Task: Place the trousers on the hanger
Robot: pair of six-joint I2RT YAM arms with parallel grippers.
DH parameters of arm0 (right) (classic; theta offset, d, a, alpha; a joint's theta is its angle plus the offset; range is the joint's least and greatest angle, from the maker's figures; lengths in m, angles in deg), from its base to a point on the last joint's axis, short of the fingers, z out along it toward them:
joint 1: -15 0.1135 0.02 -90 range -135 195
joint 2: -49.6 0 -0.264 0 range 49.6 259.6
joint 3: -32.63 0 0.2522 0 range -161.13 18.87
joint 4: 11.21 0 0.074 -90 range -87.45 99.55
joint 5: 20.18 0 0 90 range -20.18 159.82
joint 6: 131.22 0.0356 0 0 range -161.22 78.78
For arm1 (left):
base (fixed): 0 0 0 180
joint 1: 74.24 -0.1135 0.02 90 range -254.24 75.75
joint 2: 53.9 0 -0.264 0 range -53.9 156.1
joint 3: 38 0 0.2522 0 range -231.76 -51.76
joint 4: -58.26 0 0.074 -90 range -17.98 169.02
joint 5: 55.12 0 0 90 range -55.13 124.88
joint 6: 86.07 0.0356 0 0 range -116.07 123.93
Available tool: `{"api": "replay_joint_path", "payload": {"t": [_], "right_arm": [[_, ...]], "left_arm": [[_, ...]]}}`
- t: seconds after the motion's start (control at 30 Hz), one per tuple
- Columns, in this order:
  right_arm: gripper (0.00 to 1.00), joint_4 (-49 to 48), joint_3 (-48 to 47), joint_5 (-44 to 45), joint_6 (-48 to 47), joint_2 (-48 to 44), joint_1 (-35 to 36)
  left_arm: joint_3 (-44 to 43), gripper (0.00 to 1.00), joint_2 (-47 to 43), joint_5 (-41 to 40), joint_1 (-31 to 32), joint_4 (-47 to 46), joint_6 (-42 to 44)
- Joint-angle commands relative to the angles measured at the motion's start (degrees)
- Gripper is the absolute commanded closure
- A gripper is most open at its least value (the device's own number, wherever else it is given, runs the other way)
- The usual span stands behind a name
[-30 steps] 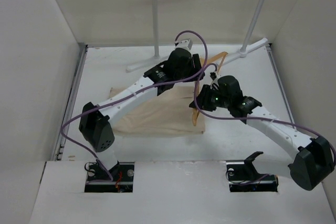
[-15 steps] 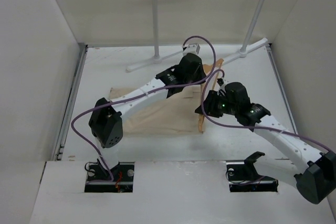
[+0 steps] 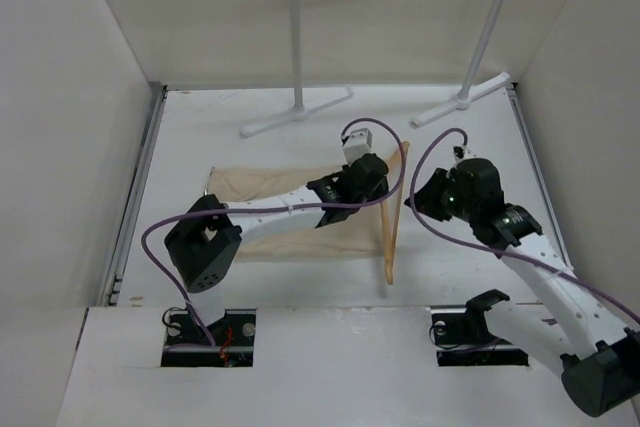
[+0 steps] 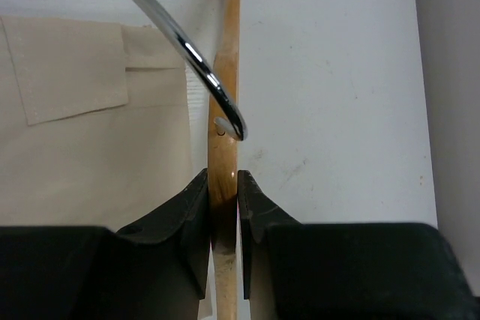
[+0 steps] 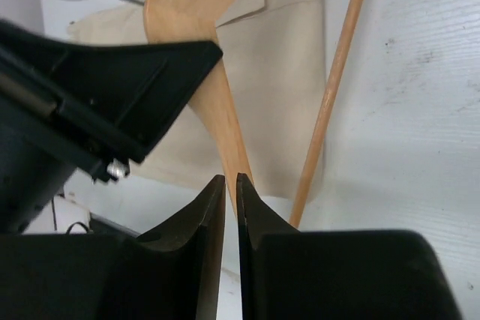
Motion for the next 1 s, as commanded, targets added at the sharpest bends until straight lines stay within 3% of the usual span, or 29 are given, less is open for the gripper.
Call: {"api": "replay_joint_path", "payload": {"t": [0.0, 0.2, 0.5, 0.7, 0.97], "right_arm": [[0.84, -5.6, 1.2, 3.0, 0.2, 4.7, 0.3], [0.83, -16.6, 3.6, 2.6, 0.8, 15.6, 0.5], [0.64, -27.6, 2.5, 1.9, 0.9, 32.0, 0.5], [0.56, -30.4, 3.7, 4.7, 1.7, 35.6, 0.5], [0.56, -32.1, 5.5, 1.6, 4.1, 39.3, 1.0]], "left_arm": [[3.4, 1.0, -3.5, -3.4, 0.4, -10.0, -4.5], [9.5, 1.0, -1.8, -4.1, 0.4, -15.8, -9.0], [15.8, 1.0, -2.4, -6.4, 1.4, -15.9, -11.7], [16.4, 1.0, -1.7, -6.0, 1.9, -15.8, -12.5], [17.9, 1.0, -2.2, -6.2, 1.5, -15.1, -12.8]]}}
